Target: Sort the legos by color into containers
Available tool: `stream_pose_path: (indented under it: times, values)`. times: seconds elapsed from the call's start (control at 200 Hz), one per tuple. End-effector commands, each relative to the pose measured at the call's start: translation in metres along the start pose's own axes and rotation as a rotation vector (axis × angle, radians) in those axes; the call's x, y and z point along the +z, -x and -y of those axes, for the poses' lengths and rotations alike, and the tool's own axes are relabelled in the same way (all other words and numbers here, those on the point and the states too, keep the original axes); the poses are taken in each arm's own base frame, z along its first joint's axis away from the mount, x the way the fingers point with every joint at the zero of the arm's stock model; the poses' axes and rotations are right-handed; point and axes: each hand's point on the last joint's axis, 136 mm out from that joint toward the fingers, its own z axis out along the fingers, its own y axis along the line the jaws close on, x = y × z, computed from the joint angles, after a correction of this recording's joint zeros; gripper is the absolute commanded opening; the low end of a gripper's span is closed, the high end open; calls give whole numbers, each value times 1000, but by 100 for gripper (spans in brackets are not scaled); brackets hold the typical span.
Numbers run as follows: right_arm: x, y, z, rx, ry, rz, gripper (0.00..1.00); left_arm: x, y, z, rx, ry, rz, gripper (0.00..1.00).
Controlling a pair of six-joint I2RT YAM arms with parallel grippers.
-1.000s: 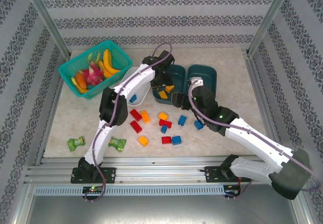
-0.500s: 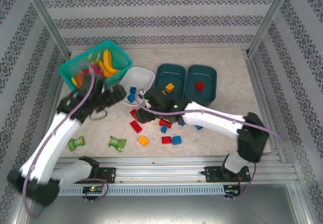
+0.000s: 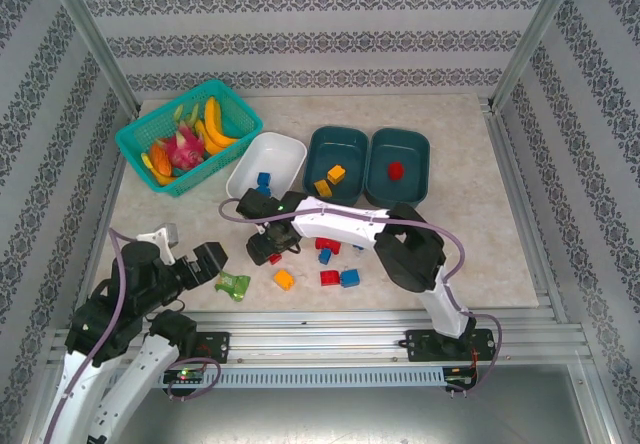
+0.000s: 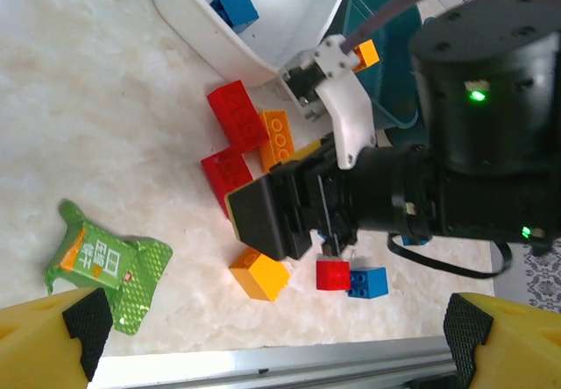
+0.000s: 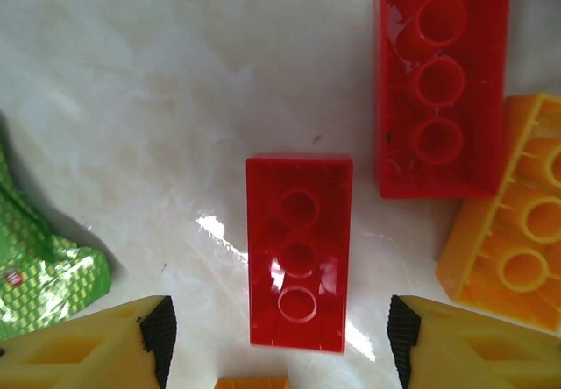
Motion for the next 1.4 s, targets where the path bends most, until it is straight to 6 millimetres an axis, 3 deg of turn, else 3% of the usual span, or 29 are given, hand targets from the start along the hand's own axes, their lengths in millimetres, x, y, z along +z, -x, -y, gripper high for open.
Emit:
stream_pose_path:
  times: [0.0, 0.26, 0.5, 0.649, 0.804, 0.914, 1.004, 1.104, 1.229, 1.394]
  values:
    - [9, -10, -2, 19, -34, -62, 64, -2, -13, -9, -33, 20, -41, 99]
    - [32, -13, 6, 23, -79, -94, 58, -3, -14, -4, -35, -8, -52, 99]
    - [26, -2, 3, 0, -74, -58, 36, -4, -15, -2, -27, -15, -59, 99]
    - [-10, 7, 3, 5, -73, 15, 29, -2, -8, 13, 6, -49, -68, 99]
    - [-69, 21, 18, 71, -62, 118, 28, 6, 21, 54, 45, -129, -58, 99]
    - [-109, 29, 61, 184, -83, 194, 27, 22, 45, 84, 67, -174, -52, 98]
    - [-135, 27, 117, 327, -104, 241, 27, 45, 57, 109, 93, -212, -72, 98]
    - [-151, 16, 185, 500, -132, 268, 28, 76, 58, 141, 160, -237, -111, 98]
    - [-153, 1, 252, 653, -142, 261, 28, 116, 52, 181, 220, -268, -165, 98]
    - [-129, -4, 302, 729, -125, 188, 30, 163, 48, 216, 228, -307, -202, 98]
